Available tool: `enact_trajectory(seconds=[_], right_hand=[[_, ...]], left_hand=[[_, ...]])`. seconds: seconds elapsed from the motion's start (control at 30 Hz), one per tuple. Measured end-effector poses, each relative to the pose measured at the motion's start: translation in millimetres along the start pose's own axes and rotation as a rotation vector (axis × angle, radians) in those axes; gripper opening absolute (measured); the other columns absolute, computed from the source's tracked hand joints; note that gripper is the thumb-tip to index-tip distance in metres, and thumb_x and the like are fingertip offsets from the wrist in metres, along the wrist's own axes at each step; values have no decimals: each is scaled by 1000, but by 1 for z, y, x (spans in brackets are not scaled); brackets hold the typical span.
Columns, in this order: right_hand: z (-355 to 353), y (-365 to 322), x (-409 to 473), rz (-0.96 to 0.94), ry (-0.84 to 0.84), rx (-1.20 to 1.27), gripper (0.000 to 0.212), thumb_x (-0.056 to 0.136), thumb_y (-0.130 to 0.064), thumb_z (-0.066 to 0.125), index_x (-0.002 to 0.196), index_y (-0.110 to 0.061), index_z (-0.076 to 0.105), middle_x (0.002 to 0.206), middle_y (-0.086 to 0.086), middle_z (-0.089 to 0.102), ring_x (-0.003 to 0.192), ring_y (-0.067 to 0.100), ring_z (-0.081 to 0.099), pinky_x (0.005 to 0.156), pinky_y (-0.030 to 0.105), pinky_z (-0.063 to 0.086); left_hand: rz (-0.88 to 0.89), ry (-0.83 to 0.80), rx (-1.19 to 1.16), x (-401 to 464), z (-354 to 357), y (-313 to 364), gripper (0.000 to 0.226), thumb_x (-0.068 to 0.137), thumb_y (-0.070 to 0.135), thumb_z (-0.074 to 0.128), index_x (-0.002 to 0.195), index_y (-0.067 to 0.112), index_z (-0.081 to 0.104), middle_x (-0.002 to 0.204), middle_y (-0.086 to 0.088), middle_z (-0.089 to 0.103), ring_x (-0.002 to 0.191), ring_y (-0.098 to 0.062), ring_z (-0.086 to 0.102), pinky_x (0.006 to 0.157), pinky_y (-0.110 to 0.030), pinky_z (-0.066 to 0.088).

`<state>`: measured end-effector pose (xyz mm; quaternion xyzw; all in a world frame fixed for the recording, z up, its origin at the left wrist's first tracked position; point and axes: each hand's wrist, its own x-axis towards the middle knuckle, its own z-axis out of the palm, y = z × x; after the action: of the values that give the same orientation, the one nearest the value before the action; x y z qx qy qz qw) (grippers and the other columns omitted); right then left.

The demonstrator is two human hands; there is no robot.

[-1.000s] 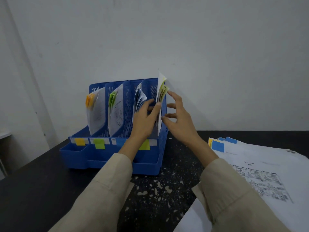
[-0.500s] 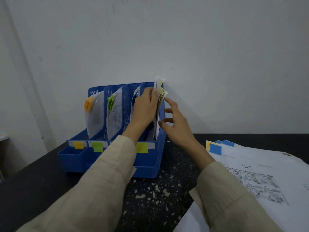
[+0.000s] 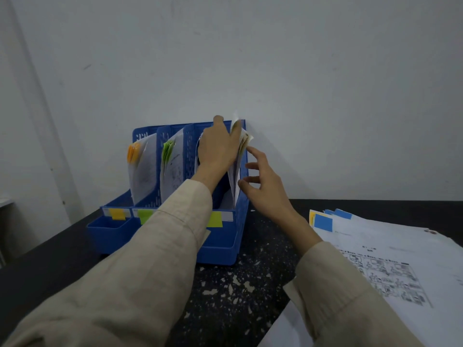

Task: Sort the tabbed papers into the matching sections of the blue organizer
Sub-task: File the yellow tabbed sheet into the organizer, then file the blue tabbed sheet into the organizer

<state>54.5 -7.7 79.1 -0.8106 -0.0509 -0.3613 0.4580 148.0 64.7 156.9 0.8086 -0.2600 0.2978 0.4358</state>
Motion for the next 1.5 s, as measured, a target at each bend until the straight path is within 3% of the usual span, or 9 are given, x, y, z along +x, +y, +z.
enact_trajectory(seconds=[0.27,0.5,0.67,0.8,0.9,1.1,1.17,1.33,1.5], right_hand=[[2,1,0,15,-6,12,64,91,-11,57,144,-29,24,130,6,48,106,17,56,85,23,46],[4,2,-1,19,-16,13,64,92,-12,57,145,-24,23,129,9,49,106,19,57,83,23,44],[3,0,-1,34,-24,-4,66,92,-10,57,145,-22,21,127,8,50,101,14,55,76,17,43],[6,3,-2,44,-33,-12,67,91,-8,57,146,-22,21,127,10,51,103,18,57,80,23,46],[6,4,-2,54,-47,-26,66,92,-8,55,146,-23,20,127,9,50,102,17,55,69,13,45],[6,5,-1,73,-56,-41,64,94,-9,51,147,-20,18,128,8,51,97,11,52,75,18,42],[7,5,-1,72,-62,-54,63,95,-9,50,148,-21,18,129,8,51,98,11,51,75,15,41],[5,6,0,61,-76,-41,58,96,-12,49,147,-23,22,130,6,51,101,11,51,71,10,41],[8,7,-1,63,-73,-41,56,96,-10,48,146,-24,25,126,5,53,97,9,51,64,5,41]], left_hand=[[67,-7,-7,-33,6,-31,28,82,20,67,99,6,51,93,-8,60,82,-21,58,62,-28,41],[79,-136,15,-73,19,-48,15,95,4,45,82,1,53,74,-15,58,69,-30,59,55,-34,41],[88,-241,130,-64,8,-39,13,96,4,43,105,-3,49,82,-12,52,72,-23,53,58,-29,39],[-21,-518,140,-73,10,-35,33,96,2,41,126,-7,31,79,-6,47,63,-10,41,45,-20,27],[-55,-602,145,-78,13,-40,31,97,2,40,124,-8,32,74,-1,39,62,-7,39,47,-19,30],[-82,-788,210,-74,6,-43,25,97,4,37,121,-4,41,117,-21,53,91,-22,49,67,-26,40],[-78,-833,192,-70,1,-46,14,97,3,36,102,2,50,115,-20,54,89,-19,45,65,-23,37],[2,-667,28,-66,-11,-57,15,97,12,47,95,2,59,83,-6,59,73,-13,52,56,-17,39],[66,-524,75,-74,-4,-60,40,95,-5,37,59,14,32,63,-1,39,71,-21,44,53,-26,27]])
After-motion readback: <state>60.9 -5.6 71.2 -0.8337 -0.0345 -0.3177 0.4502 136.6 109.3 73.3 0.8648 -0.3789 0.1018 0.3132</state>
